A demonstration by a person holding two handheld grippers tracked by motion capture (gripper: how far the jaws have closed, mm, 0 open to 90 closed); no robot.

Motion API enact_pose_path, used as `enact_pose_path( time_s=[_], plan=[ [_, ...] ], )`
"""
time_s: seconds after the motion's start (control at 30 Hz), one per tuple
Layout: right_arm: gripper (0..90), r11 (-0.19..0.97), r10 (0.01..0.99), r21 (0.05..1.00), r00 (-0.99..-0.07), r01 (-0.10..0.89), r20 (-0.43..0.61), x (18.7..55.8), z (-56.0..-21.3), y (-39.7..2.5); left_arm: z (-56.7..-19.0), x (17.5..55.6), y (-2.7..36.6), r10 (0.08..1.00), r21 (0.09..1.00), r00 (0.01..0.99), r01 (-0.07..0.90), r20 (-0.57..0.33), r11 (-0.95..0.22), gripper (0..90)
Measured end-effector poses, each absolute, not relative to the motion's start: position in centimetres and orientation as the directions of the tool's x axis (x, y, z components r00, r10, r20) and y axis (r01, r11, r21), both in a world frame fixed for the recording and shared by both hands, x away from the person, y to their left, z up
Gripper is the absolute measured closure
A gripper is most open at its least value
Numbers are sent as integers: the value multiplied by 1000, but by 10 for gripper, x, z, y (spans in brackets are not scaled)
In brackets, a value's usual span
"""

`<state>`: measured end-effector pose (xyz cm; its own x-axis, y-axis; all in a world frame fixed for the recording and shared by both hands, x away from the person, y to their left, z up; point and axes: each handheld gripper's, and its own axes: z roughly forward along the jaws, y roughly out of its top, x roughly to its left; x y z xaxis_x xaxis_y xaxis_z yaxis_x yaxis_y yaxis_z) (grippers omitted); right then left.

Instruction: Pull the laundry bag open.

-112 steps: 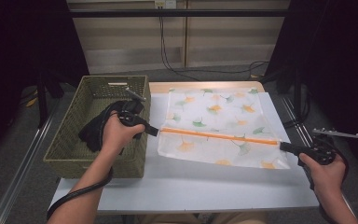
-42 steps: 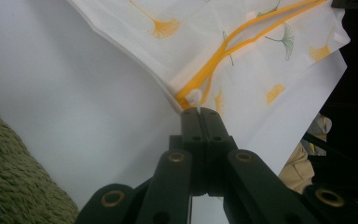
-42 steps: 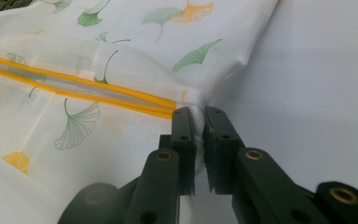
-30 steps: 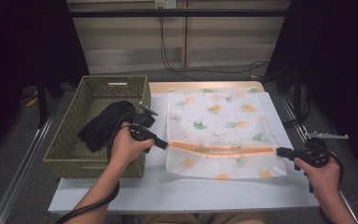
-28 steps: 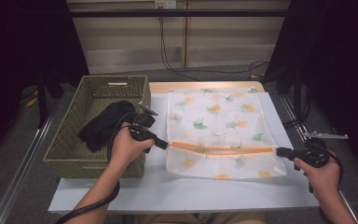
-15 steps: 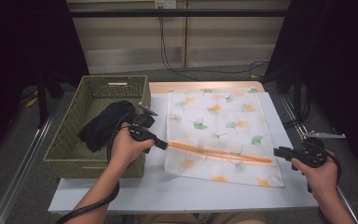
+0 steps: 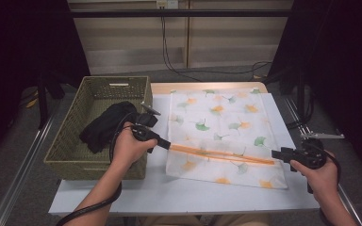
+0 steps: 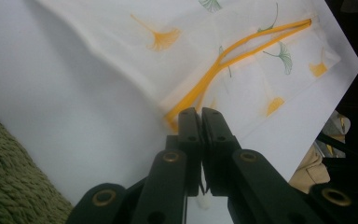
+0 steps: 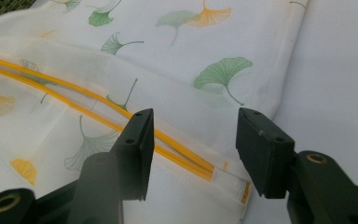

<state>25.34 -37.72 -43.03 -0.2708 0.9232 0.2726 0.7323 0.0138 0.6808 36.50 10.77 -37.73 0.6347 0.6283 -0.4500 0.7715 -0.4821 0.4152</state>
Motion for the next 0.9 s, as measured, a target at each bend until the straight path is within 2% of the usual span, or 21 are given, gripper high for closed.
enact_pose_path(
  time_s=[0.3,0.37,0.53,0.73,0.9],
  plan=[
    [387,31,919,690,-291,723,264,255,-431,-376,-377,366,104,631,430,637,769,-443,-474,827],
    [348,36,917,681,-295,731,268,256,-431,-375,-377,366,103,640,431,635,769,-432,-473,786],
    [318,33,916,670,-290,742,276,256,-431,-372,-376,366,103,641,445,636,767,-430,-463,753],
    [292,56,915,677,-309,734,260,257,-431,-372,-375,366,103,648,462,638,762,-416,-453,639],
    [273,63,911,676,-318,734,261,257,-431,-370,-377,366,102,654,502,646,747,-393,-436,488]
  ],
)
